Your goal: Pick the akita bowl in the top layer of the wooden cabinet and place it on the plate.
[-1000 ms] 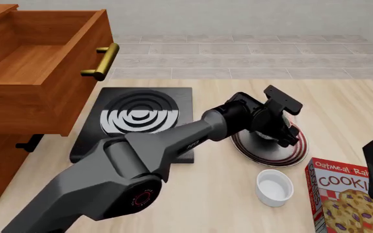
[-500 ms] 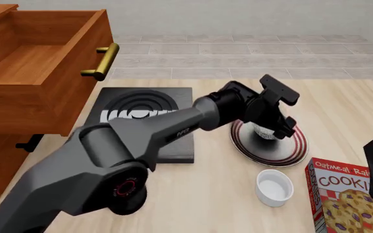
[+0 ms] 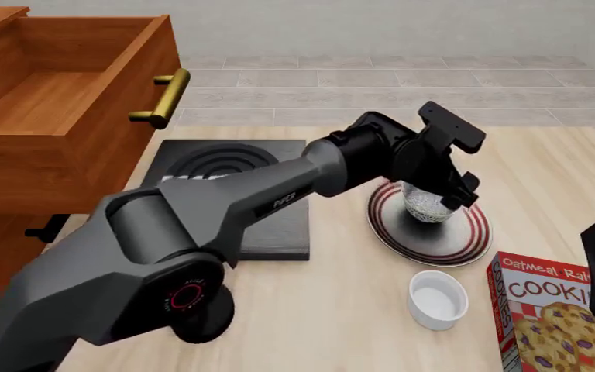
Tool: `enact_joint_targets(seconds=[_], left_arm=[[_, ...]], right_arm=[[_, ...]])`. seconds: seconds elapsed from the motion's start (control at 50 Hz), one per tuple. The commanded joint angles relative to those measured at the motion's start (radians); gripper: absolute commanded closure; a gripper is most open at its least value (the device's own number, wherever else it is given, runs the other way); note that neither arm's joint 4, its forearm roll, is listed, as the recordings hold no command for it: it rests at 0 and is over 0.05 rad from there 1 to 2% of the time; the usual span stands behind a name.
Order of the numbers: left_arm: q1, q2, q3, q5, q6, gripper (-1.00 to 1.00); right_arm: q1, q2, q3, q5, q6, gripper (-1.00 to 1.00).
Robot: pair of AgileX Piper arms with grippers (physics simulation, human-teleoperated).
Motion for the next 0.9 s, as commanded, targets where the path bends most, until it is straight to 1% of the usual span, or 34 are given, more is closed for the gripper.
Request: enact_joint_targets(seconds=[0.02, 0.08, 0.12, 0.26, 0.42, 0.66, 0.82, 0.9], left_arm=[[-0.002, -0.06, 0.058, -0.015, 0.005, -1.0], [0.0, -0.061, 0.052, -0.01, 0.007, -1.0], [0.003, -0.074, 0.068, -0.013, 0.012, -1.0], [0.011, -0.1, 0.082, -0.009, 0.024, -1.0], [0.01, -0.123, 0.082, -0.001, 0.029, -1.0], [0.01, -0.191, 0.145, -0.015, 0.041, -1.0], [0.017, -0.222, 0.156, -0.013, 0.042, -1.0], [0.023, -0.241, 0.181, -0.026, 0.039, -1.0]], right_arm=[[0.0, 0.0, -0.001, 0.0, -0.011, -1.0], [0.0, 0.0, -0.002, 0.0, -0.014, -1.0], [-0.002, 0.0, -0.002, -0.001, -0.017, -1.0], [-0.005, 0.001, -0.004, -0.003, -0.021, -1.0], [-0.005, 0.0, -0.003, -0.005, -0.028, -1.0], [-0.001, 0.0, -0.003, -0.006, -0.045, -1.0], [0.001, 0.0, -0.004, -0.006, -0.057, -1.0], [0.002, 0.0, -0.006, -0.005, -0.064, -1.0]])
